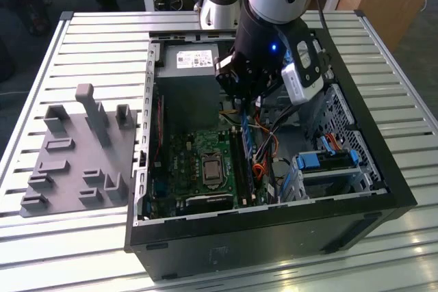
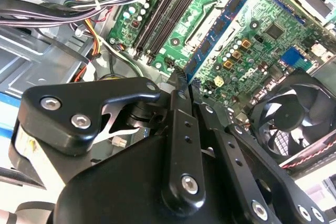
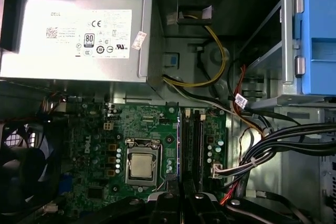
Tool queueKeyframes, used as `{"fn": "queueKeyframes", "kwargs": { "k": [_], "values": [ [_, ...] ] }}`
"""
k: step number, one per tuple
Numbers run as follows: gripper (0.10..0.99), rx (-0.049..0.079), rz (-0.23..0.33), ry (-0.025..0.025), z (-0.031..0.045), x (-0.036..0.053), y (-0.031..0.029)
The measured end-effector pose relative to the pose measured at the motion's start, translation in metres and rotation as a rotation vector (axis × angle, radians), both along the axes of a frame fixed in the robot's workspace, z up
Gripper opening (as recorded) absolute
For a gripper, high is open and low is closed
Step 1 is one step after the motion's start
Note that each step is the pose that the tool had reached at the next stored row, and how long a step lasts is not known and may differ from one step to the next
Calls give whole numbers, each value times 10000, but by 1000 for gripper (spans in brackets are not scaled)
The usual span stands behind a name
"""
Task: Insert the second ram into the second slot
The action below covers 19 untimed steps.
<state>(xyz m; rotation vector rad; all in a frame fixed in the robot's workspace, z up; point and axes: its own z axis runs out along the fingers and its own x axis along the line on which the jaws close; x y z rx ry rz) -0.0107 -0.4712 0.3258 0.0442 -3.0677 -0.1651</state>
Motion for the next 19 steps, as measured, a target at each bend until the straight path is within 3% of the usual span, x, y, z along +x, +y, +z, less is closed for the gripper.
{"fn": "queueKeyframes", "kwargs": {
  "k": [4,19],
  "values": [
    [137,1,78,-39,-30,-9,0],
    [137,0,87,-41,-136,-15,0]
  ]
}}
